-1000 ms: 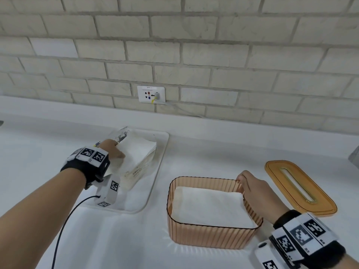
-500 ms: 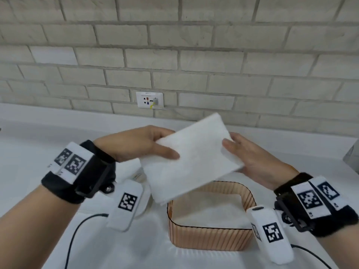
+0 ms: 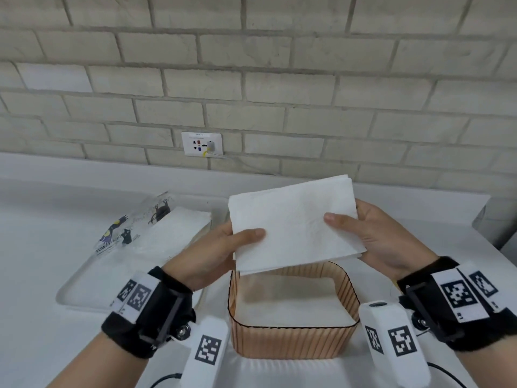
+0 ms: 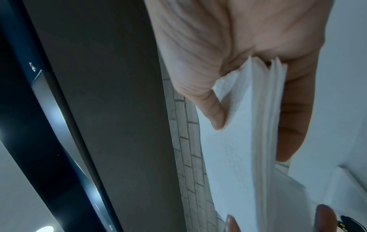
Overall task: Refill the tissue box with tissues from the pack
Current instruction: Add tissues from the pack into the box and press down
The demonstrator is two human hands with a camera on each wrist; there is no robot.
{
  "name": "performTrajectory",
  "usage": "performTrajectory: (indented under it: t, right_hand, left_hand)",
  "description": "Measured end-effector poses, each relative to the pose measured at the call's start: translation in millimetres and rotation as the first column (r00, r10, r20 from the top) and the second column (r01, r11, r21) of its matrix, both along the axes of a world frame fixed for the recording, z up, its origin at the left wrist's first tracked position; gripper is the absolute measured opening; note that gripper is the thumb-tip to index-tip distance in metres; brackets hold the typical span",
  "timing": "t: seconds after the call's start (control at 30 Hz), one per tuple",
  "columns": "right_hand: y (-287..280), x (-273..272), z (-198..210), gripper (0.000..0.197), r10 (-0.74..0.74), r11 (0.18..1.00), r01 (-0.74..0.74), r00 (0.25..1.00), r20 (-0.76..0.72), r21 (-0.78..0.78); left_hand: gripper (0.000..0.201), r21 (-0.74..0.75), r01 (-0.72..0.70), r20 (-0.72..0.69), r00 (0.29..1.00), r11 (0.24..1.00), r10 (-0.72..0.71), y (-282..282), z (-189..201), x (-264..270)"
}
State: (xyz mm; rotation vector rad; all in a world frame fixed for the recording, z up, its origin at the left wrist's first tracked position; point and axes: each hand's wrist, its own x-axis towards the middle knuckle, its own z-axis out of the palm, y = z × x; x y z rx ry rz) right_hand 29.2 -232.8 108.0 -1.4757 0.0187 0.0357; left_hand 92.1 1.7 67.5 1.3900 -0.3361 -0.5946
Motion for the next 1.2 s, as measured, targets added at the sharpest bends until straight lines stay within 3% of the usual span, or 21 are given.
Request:
performTrajectory:
  t: [0.13, 0.27, 0.33, 0.43, 0.5, 0.6, 0.8, 0.87, 0.97, 1.2]
  right_hand:
    - [0, -2, -3, 0.055, 0.004, 1.0, -0.003, 1.0, -0.005, 0.026]
    - [-4, -3, -4, 0.044, -0.03, 0.999, 0.03, 1.0, -0.01, 0.041]
    - [-5, -3, -9, 0.043, -0.059, 0.998, 0.06, 0.997, -0.042, 0.012]
    - [1, -2, -20, 0.035, -0.087, 0.996, 0.081, 0.985, -0.151, -0.047]
    - [3, 0, -24, 0.036, -0.112, 0.991, 0.097, 0.979, -0.172, -0.095]
    - [0, -1, -23, 0.05, -0.147, 0.978, 0.122, 0.979, -0.144, -0.166]
    - [4, -14, -40, 0.078, -0.125, 0.803, 0.109, 0.992, 0.013, -0.587]
    - [6, -21, -49, 0.081, -0.096, 0.73, 0.085, 0.995, 0.022, -0.679]
    - [11, -31, -62, 0.074, -0.051, 0.63, 0.022, 0.999, -0.013, -0.776]
    - [9, -32, -58, 0.04, -0.126, 0.66, 0.219, 0.975, 0.181, -0.718]
  left_hand:
    - [0.052, -0.055, -0.023, -0.151, 0.988, 0.998, 0.014, -7, 0, -4]
    - [0.046, -0.169, -0.092, -0.217, 0.975, 0.981, 0.055, -10, 4, -4]
    - [0.045, -0.185, -0.172, -0.182, 0.973, 0.968, 0.139, -13, 4, -3]
    - [0.043, -0.089, -0.247, -0.1, 0.966, 0.965, 0.238, -21, 0, -8]
    - [0.043, -0.027, -0.289, -0.005, 0.957, 0.957, 0.289, -25, -3, -12]
    - [0.051, 0.057, -0.415, 0.23, 0.891, 0.908, 0.392, -23, -2, -12]
    - [0.062, 0.199, -0.406, 0.64, 0.743, 0.892, 0.196, -11, -10, -18]
    - [0.059, 0.282, -0.366, 0.703, 0.708, 0.887, 0.068, -5, -20, -26]
    - [0.054, 0.363, -0.289, 0.701, 0.711, 0.886, -0.056, 0, -37, -34]
    - [0.048, 0.325, -0.334, 0.761, 0.648, 0.885, -0.035, 3, -39, -37]
